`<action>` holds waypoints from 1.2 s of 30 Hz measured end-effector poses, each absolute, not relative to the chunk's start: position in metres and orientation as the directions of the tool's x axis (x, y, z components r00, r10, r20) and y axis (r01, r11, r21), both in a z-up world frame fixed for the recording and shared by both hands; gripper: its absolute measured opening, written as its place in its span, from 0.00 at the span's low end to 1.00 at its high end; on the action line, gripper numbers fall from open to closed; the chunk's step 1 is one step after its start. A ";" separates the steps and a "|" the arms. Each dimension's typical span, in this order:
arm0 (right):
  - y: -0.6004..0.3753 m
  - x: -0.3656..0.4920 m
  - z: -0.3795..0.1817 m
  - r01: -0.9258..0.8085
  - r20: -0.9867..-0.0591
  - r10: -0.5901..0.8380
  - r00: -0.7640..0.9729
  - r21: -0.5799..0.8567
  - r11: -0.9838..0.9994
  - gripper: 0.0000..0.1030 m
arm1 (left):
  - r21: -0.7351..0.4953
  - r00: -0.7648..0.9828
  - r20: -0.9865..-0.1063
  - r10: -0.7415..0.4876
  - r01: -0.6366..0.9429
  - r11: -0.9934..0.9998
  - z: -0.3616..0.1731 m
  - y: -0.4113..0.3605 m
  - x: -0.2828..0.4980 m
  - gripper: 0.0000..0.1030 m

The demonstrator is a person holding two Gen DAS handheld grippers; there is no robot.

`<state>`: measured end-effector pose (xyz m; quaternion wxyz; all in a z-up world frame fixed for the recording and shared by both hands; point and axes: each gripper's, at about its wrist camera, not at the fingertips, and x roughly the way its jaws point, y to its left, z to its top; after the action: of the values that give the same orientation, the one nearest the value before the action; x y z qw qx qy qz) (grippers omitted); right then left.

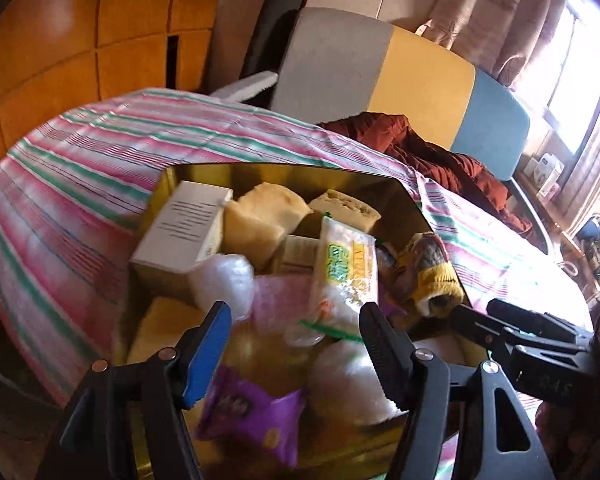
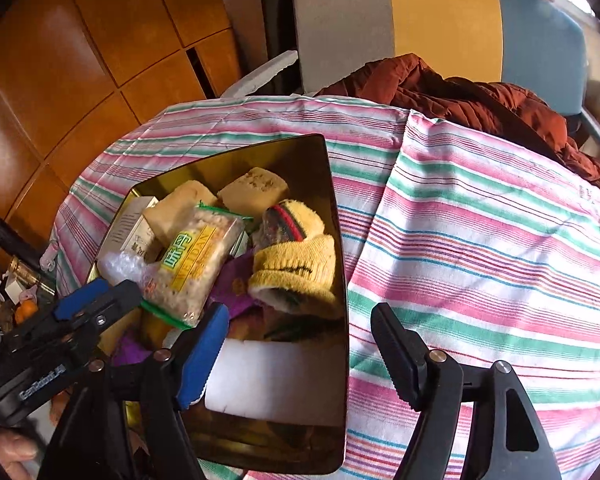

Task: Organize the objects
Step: 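Lower the cracker packet and bundle into the tray and open both tools, then withdraw both tools from the filled gold tray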

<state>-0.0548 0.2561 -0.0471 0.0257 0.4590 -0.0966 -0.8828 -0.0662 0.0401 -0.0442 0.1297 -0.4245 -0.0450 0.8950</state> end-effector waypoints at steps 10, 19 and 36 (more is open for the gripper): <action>0.242 -0.032 -0.041 -0.045 -0.784 -0.063 -0.618 0.115 -0.992 0.98 | -0.096 -0.685 -0.704 0.186 -0.168 -0.981 -0.022 0.033 -0.035 0.68; 0.231 -0.002 -0.034 -0.062 -0.751 0.030 -0.660 0.014 -0.998 1.00 | -0.067 -0.731 -0.670 0.131 -0.115 -0.991 -0.007 0.031 -0.014 0.68; 0.229 0.034 -0.020 -0.159 -0.664 0.128 -0.736 -0.014 -0.987 1.00 | -0.028 -0.740 -0.670 0.064 -0.062 -0.998 -0.011 0.028 0.013 0.68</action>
<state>0.0337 0.2292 -0.0204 -0.0769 0.3548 -0.0218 -0.9315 0.0134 0.0279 -0.0107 0.0338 -0.3592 -0.0018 0.9326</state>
